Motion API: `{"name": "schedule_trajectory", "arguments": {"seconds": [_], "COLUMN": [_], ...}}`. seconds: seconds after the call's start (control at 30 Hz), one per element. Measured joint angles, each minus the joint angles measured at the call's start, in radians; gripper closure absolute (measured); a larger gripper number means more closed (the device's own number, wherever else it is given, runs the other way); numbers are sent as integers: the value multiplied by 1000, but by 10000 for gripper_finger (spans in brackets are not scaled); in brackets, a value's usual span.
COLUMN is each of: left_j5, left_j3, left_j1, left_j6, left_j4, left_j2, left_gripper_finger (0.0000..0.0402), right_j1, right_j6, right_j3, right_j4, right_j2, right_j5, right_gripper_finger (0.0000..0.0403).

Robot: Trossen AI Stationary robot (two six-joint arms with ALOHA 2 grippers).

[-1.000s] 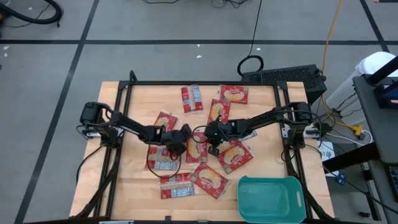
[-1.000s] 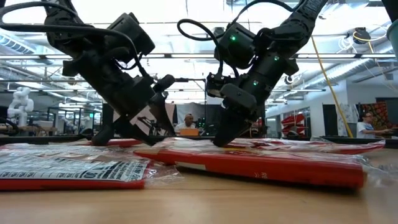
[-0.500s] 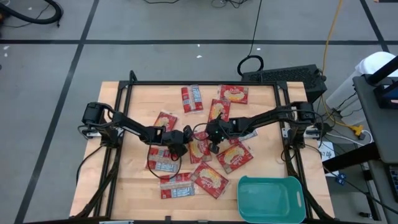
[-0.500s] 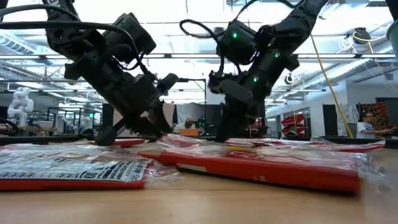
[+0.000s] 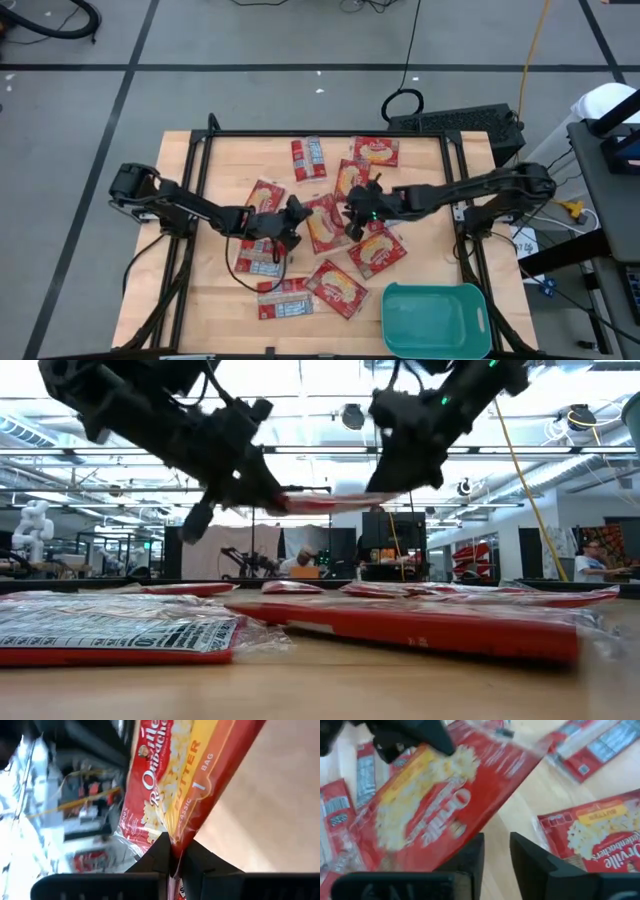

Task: Sort popcorn bags into baskets
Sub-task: Put the popcorn bag into the green bin

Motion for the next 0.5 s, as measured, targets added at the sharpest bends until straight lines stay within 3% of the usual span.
{"name": "schedule_trajectory", "arguments": {"seconds": [0.13, 0.37, 0.5], "left_j5": [21, 213, 334], "left_j3": [-1, -1, -1], "left_j1": [-50, -104, -99], "left_j6": [1, -18, -40], "left_j4": [17, 89, 129], "left_j2": [-15, -18, -18], "left_gripper_finger": [385, 376, 380], "right_j1": [82, 184, 231], "right_j6": [-48, -77, -217], "right_j3": [-15, -17, -17], "right_j4": [39, 47, 44], "right_j2": [-19, -21, -42], "right_j5": [94, 119, 124], "right_gripper_finger": [281, 253, 245]}}
